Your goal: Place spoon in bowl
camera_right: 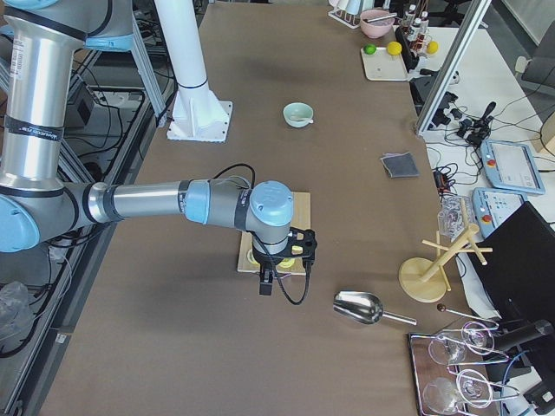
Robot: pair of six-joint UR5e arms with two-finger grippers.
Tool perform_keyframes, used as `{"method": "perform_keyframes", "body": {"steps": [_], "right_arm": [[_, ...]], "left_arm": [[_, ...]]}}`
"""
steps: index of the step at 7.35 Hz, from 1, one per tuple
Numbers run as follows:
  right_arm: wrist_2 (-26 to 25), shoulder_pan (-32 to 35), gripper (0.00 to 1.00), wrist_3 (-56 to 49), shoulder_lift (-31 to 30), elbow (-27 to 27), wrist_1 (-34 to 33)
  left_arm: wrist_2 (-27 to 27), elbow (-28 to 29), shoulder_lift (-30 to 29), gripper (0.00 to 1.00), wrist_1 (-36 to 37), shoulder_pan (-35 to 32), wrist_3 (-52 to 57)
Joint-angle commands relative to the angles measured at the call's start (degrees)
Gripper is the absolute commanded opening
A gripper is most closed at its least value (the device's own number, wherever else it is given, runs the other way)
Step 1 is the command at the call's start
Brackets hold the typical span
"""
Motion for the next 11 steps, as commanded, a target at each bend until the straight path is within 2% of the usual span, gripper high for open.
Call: {"method": "perform_keyframes", "body": {"steps": [1,11], "right_arm": [[0.1,0.0,1.00,0.0,-0.2,0.0,0.0],[1.6,0.0,1.00,-0.1,-0.6,-0.2,1.1]], "left_arm": [[0.0,0.0,0.0,0.99,0.0,0.0,0.0],[0.0,-0.1,-0.1,0.99,0.0,0.1,0.0]]}}
